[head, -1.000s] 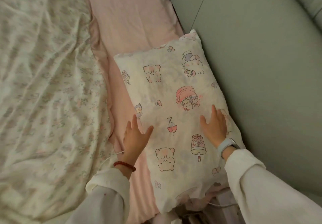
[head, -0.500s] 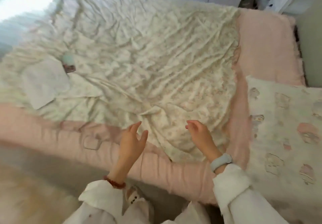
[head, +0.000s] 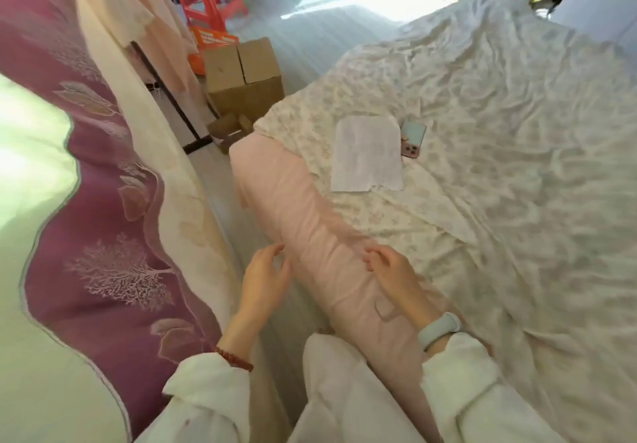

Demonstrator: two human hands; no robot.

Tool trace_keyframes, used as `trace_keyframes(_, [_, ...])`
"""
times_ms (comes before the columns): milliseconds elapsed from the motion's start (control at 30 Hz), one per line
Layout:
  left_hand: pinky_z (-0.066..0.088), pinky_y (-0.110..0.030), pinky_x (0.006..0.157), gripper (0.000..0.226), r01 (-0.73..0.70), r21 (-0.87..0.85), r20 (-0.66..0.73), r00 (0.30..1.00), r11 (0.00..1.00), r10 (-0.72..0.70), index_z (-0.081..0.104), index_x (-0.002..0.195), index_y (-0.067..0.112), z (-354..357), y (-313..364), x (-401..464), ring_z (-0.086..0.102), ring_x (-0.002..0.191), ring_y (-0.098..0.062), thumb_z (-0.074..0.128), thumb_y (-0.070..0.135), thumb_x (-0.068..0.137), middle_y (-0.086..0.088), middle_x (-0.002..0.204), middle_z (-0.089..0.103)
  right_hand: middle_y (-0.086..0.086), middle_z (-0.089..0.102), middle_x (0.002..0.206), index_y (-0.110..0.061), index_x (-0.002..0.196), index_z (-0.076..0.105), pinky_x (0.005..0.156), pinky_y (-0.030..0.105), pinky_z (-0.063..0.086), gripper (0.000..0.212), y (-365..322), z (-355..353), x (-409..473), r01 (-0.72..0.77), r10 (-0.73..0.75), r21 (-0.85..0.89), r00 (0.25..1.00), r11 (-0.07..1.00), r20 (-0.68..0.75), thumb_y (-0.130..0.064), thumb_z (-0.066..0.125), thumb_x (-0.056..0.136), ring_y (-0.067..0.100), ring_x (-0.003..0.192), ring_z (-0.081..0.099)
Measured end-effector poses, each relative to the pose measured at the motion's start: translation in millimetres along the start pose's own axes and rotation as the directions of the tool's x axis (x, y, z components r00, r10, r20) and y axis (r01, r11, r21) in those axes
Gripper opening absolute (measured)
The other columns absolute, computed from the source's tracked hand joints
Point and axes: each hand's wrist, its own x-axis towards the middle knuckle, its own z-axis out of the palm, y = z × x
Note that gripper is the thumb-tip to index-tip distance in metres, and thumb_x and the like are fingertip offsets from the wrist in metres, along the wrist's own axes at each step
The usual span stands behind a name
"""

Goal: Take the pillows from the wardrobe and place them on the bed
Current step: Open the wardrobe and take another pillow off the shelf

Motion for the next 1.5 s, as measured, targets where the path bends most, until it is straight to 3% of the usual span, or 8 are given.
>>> trace_keyframes(367, [0.042, -0.038, 0.098, 0.037, -0.100, 0.030, 0.068, 0.993, 0.995, 0.097, 0.050, 0.126, 0.012, -86.7, 36.3, 303.6, 0.051, 0.116, -0.024, 0.050, 0.026, 0.092, -0.009, 0.130, 0.054, 0.014, 0.064, 0.116, -0.008, 0.113, 0.058, 0.096, 0.045, 0.045, 0.028, -152.1, 72.4, 255.9, -0.016, 0.013, -0.036, 0.996, 0.999, -0.085, -0.016, 0.041, 0.093, 0.031, 0.106, 0.058])
trace_keyframes(600, [0.041, -0.029, 0.089, 0.035, -0.144, 0.043, 0.030, 0.989, 0.989, 0.143, 0.052, 0.124, 0.013, -172.8, 56.2, 462.8, 0.053, 0.111, -0.020, 0.049, 0.027, 0.092, -0.007, 0.124, 0.058, 0.013, 0.063, 0.116, -0.009, 0.112, 0.059, 0.097, 0.044, 0.044, 0.027, -276.7, 113.4, 382.1, 0.040, -0.044, -0.054, 0.996, 0.998, -0.078, -0.015, 0.040, 0.093, 0.029, 0.107, 0.058])
trace_keyframes(933, [0.041, -0.031, 0.094, 0.037, -0.225, 0.090, 0.235, 0.951, 0.970, 0.199, 0.050, 0.127, 0.013, -227.2, 45.0, 702.7, 0.053, 0.114, -0.019, 0.048, 0.028, 0.093, -0.007, 0.127, 0.056, 0.015, 0.064, 0.115, -0.008, 0.113, 0.059, 0.095, 0.044, 0.045, 0.028, -357.2, 178.7, 565.4, -0.114, 0.119, 0.034, 0.960, 0.993, -0.252, -0.016, 0.039, 0.094, 0.031, 0.106, 0.058])
trace_keyframes(1000, [0.041, -0.026, 0.090, 0.035, -0.272, 0.103, 0.284, 0.930, 0.957, 0.234, 0.051, 0.125, 0.016, -242.9, 45.1, 757.1, 0.054, 0.109, -0.015, 0.047, 0.030, 0.093, -0.004, 0.126, 0.057, 0.015, 0.065, 0.110, -0.010, 0.109, 0.060, 0.090, 0.043, 0.047, 0.027, -376.7, 197.9, 606.1, -0.164, 0.187, 0.098, 0.935, 0.982, -0.302, -0.017, 0.039, 0.094, 0.031, 0.100, 0.060])
trace_keyframes(1067, [0.042, -0.009, 0.073, 0.034, -0.282, 0.117, 0.280, 0.929, 0.952, 0.241, 0.052, 0.123, 0.016, -255.6, 50.7, 808.3, 0.057, 0.089, -0.006, 0.047, 0.030, 0.093, -0.004, 0.124, 0.058, 0.014, 0.065, 0.107, -0.011, 0.108, 0.060, 0.089, 0.043, 0.047, 0.027, -399.4, 213.6, 639.2, -0.190, 0.219, 0.124, 0.931, 0.974, -0.293, -0.018, 0.038, 0.094, 0.030, 0.097, 0.060])
trace_keyframes(1133, [0.044, -0.004, 0.064, 0.033, -0.289, 0.131, 0.313, 0.920, 0.948, 0.237, 0.053, 0.123, 0.015, -257.4, 68.5, 850.2, 0.058, 0.082, -0.005, 0.046, 0.028, 0.093, -0.005, 0.123, 0.059, 0.011, 0.065, 0.104, -0.012, 0.107, 0.061, 0.089, 0.041, 0.047, 0.026, -419.5, 217.4, 666.4, -0.198, 0.234, 0.147, 0.926, 0.969, -0.297, -0.017, 0.039, 0.094, 0.029, 0.096, 0.061])
trace_keyframes(1267, [0.043, -0.033, 0.093, 0.034, -0.397, 0.153, 0.459, 0.840, 0.905, 0.291, 0.050, 0.125, 0.013, -231.6, 123.5, 917.1, 0.055, 0.112, -0.021, 0.045, 0.025, 0.094, -0.007, 0.126, 0.058, 0.012, 0.066, 0.107, -0.010, 0.108, 0.061, 0.089, 0.040, 0.048, 0.025, -439.4, 197.1, 710.6, -0.228, 0.286, 0.197, 0.888, 0.954, -0.361, -0.015, 0.041, 0.093, 0.027, 0.097, 0.062])
trace_keyframes(1500, [0.041, -0.027, 0.088, 0.032, -0.478, 0.058, 0.571, 0.736, 0.877, 0.363, 0.053, 0.122, 0.013, -162.6, 219.3, 1021.9, 0.056, 0.109, -0.020, 0.047, 0.025, 0.093, -0.007, 0.123, 0.059, 0.016, 0.064, 0.112, -0.006, 0.112, 0.059, 0.094, 0.043, 0.046, 0.027, -449.7, 106.7, 816.7, -0.274, 0.377, 0.275, 0.801, 0.922, -0.466, -0.014, 0.041, 0.093, 0.030, 0.102, 0.060])
